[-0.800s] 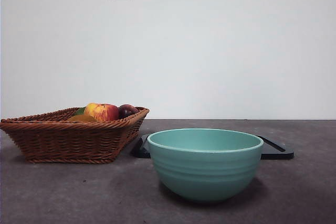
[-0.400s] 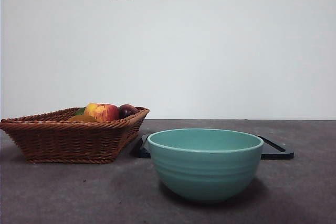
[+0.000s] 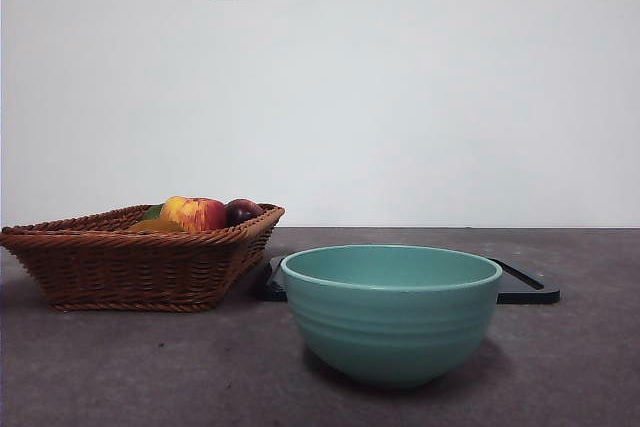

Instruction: Pick up the wifruite, put it on the bowl, pick up the plate, put it on desk

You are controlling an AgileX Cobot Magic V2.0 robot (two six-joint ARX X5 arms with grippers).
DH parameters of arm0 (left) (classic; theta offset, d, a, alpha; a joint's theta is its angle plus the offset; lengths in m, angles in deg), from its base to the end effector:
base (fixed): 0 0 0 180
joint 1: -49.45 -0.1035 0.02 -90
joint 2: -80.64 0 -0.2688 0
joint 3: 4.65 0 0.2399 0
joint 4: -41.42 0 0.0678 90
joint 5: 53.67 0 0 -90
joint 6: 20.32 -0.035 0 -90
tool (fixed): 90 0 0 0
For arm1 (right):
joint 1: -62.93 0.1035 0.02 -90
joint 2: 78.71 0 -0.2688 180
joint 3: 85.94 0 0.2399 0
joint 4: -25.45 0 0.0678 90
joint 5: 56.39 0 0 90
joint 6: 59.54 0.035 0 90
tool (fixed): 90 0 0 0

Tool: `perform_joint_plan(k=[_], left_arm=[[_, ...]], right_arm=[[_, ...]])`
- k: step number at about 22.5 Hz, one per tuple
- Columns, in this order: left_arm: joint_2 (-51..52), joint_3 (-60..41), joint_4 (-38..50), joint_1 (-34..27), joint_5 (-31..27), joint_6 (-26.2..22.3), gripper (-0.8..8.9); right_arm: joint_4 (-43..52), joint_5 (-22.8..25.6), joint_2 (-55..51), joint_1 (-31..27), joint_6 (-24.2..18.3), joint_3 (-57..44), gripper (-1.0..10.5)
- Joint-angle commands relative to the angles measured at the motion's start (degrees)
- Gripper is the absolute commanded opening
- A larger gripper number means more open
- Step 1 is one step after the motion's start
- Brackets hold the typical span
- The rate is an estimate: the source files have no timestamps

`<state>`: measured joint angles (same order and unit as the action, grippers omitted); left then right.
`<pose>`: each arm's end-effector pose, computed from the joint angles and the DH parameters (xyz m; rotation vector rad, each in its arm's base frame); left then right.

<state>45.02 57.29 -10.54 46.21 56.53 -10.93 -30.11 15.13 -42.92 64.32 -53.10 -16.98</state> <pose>0.1078 -0.0060 0.3229 -0.2513 0.4632 -0.2547 0.0959 0.0134 0.3535 0.1682 0.4074 0.3203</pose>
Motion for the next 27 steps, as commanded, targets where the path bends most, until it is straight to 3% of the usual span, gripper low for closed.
perform_joint_plan(k=[1, 5, 11, 20, 22, 25, 27], left_arm=[[-3.3, 3.9, -3.8, 0.6, 2.8, -4.4, 0.1], [-6.5, 7.1, -9.0, 2.4, 4.6, -7.0, 0.1], [-7.6, 8.2, -15.0, 6.3, 5.6, -10.0, 0.1], [-7.6, 8.2, -17.0, 8.2, 5.7, -10.8, 0.1], [-7.6, 8.2, -17.0, 8.2, 5.7, -10.8, 0.72], [-7.6, 8.2, -17.0, 8.2, 5.7, -10.2, 3.08], [-7.6, 8.2, -17.0, 8.2, 5.7, -10.1, 4.39]], right_arm=[[-4.0, -3.6, 3.5, 0.0, -3.3, 3.5, 0.1], [-10.3, -7.2, 8.1, 0.9, -6.4, 6.5, 0.1], [-17.8, -7.2, 11.9, 6.0, -9.9, 7.0, 0.1], [-19.0, -7.6, 12.1, 11.5, -10.1, 7.0, 0.1], [-19.0, -7.6, 12.1, 11.6, -10.1, 7.0, 0.7], [-19.0, -7.6, 12.1, 11.6, -9.9, 7.0, 3.6], [-19.0, -7.6, 12.1, 11.6, -9.8, 7.0, 3.8]])
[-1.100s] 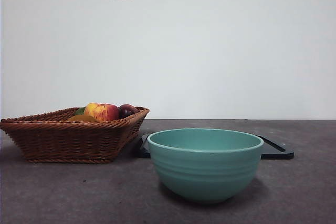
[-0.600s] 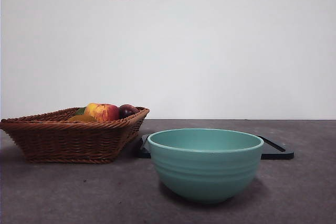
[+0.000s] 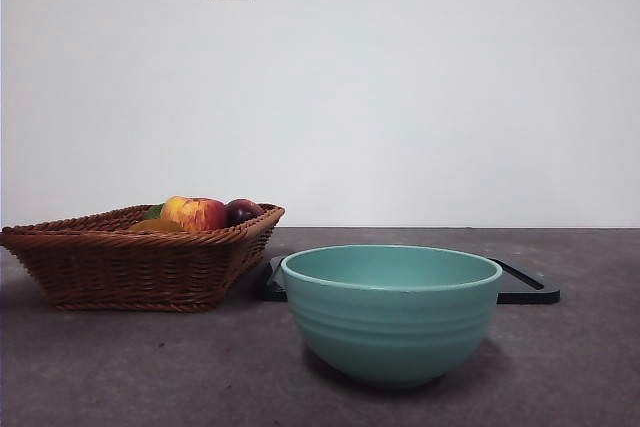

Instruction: Pick up the wifruite, put it on the bowl, pick up the plate, put it on desk

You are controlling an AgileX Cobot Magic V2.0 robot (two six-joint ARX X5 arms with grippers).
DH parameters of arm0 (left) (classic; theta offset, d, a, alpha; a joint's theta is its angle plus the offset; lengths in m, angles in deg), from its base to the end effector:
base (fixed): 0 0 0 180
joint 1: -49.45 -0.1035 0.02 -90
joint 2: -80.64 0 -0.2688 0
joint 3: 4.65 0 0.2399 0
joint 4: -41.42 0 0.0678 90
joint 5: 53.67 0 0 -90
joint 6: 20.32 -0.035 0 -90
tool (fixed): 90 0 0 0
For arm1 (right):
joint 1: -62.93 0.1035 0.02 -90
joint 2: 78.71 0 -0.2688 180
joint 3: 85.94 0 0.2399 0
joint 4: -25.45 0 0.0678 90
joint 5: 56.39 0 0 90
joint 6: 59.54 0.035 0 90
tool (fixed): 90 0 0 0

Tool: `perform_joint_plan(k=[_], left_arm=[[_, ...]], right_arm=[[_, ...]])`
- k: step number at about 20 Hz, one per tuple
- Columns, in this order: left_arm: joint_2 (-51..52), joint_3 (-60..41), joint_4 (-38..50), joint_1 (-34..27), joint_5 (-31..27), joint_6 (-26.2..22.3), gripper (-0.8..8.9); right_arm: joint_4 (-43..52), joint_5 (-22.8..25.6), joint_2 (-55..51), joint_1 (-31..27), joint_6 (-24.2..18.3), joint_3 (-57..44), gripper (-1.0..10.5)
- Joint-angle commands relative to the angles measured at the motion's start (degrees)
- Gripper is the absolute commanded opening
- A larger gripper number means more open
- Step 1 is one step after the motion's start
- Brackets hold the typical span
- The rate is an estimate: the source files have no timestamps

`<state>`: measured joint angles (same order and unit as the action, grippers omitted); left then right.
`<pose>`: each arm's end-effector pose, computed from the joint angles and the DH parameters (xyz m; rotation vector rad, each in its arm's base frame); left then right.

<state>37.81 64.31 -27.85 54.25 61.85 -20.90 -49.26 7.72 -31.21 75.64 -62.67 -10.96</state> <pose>0.1091 -0.0243 0.3239 -0.1275 0.7464 -0.5074 0.1124 0.0410 0.3395 0.0468 0.8159 0.6569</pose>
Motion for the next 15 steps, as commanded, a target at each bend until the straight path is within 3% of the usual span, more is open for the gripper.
perform_joint_plan(k=[1, 15], left_arm=[[-0.4, 1.2, 0.3, 0.2, 0.3, 0.0, 4.78], [-4.1, 1.7, 2.9, 2.4, 0.2, 1.5, 4.69]], right_arm=[[0.1, -0.2, 0.4, 0.2, -0.3, 1.0, 3.8], [0.2, -1.4, 0.4, 0.2, 0.1, 1.0, 3.8]])
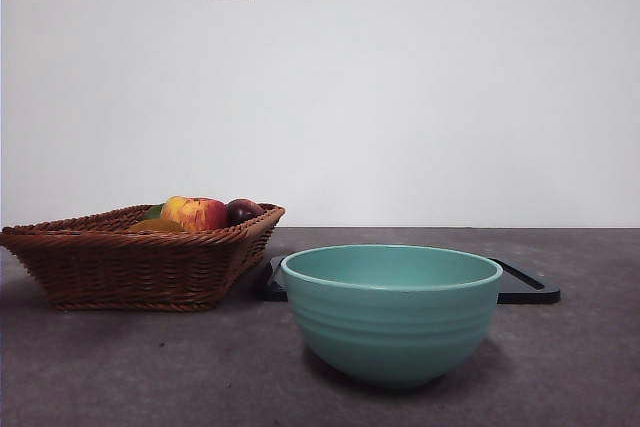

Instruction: Pick up the wifruite, put it on the bowl, pick up the plate, put it on desk

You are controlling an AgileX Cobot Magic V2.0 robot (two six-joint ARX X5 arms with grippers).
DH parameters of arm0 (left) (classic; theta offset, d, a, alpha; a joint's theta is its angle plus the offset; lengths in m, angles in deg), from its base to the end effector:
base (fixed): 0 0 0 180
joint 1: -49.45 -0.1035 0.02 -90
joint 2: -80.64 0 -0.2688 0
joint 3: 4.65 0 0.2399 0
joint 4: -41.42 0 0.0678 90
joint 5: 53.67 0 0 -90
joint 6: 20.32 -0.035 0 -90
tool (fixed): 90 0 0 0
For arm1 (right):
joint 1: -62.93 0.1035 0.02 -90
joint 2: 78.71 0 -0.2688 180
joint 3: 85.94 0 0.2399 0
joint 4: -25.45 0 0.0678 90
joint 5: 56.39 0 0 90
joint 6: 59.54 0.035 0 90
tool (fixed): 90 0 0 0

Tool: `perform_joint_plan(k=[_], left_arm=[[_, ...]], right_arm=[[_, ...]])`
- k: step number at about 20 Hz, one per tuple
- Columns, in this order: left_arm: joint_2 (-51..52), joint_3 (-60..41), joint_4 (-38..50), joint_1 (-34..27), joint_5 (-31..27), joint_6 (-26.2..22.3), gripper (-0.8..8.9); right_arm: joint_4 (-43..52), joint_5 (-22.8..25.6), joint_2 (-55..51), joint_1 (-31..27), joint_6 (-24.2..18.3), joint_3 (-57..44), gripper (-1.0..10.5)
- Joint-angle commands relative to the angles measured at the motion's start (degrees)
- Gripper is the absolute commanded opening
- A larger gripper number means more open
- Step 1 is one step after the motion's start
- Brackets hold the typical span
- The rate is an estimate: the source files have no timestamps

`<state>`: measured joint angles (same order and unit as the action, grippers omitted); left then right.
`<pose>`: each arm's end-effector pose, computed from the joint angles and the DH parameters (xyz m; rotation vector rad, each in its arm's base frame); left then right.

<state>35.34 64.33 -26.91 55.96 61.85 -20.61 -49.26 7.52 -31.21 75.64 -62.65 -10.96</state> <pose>0.1188 -0.0287 0.3211 -0.1256 0.7769 -0.5321 0.1123 0.0411 0.3395 0.0486 0.8159 0.6600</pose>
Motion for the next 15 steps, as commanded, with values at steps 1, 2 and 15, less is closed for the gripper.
perform_joint_plan(k=[1, 2, 15], left_arm=[[-2.7, 2.0, 3.2, 1.4, 0.2, 1.5, 4.69], [-4.5, 2.6, 4.8, 2.2, 0.2, 1.8, 4.69], [-35.9, 15.7, 13.3, 11.0, -15.2, 2.4, 4.64]], right_arm=[[0.2, -2.4, 0.4, 0.2, 0.1, 1.0, 3.8], [0.2, -3.8, 0.4, 0.2, 0.1, 1.0, 3.8], [0.2, -4.1, 0.4, 0.2, 0.1, 1.0, 3.8]])
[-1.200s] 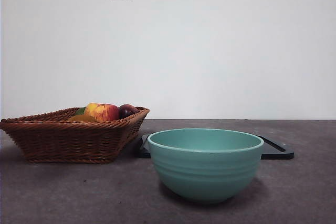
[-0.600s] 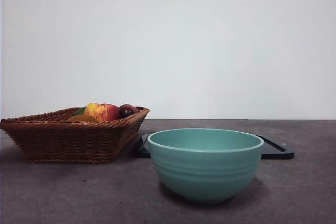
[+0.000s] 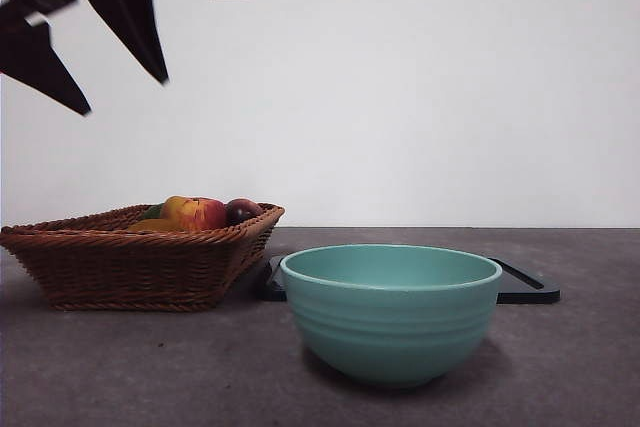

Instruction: Pick up the wifruite, put it on the bowl, pick up the plate, put it on desk

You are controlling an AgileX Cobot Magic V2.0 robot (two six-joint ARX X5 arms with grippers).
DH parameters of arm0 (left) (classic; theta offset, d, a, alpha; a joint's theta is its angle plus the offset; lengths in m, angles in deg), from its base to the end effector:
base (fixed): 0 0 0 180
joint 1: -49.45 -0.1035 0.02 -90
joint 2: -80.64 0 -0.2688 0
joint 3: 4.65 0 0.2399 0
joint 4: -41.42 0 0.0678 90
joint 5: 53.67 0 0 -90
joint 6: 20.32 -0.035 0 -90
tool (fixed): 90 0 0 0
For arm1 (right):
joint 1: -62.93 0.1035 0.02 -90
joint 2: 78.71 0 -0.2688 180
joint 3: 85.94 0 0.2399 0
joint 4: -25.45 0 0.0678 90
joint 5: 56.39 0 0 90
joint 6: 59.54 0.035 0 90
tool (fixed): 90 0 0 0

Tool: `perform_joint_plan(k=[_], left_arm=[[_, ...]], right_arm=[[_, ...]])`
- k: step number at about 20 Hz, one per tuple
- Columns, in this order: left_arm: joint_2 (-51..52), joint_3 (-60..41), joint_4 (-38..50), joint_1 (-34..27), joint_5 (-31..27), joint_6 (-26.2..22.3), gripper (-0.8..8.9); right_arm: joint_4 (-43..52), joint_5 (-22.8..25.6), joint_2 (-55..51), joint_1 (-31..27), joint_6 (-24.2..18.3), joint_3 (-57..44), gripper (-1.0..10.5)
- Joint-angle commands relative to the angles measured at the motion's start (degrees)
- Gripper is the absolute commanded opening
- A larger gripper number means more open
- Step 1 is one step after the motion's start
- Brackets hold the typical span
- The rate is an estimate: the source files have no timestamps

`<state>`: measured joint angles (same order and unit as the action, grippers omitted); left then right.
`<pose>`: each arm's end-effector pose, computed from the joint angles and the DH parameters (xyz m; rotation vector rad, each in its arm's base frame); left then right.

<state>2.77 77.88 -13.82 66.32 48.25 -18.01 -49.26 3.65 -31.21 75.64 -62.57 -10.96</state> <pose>0.2538 -0.0845 0.3070 0.0017 0.9000 -0.4511 0.1111 0.0430 0.3403 0.0788 0.8140 0.7228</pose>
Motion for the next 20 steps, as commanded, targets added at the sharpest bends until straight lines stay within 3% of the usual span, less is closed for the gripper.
perform_joint_plan(k=[1, 6, 16, 20], left_arm=[[-5.4, 2.9, 0.4, 1.0, -2.8, -0.2, 4.64], [-13.4, 3.1, 4.7, 2.0, -6.7, -0.3, 4.64], [-23.5, 3.1, 8.8, 3.1, -7.7, -0.3, 4.63], [-24.7, 3.1, 9.0, 3.6, -7.7, -0.1, 3.93]], right_arm=[[0.2, -0.3, 0.4, 0.2, 0.0, 1.0, 3.8], [0.2, -0.2, 0.4, 0.2, 0.0, 1.0, 3.8], [0.7, -0.2, 0.4, 0.2, 0.0, 1.0, 3.8], [0.7, -0.2, 0.4, 0.2, 0.0, 1.0, 3.8]])
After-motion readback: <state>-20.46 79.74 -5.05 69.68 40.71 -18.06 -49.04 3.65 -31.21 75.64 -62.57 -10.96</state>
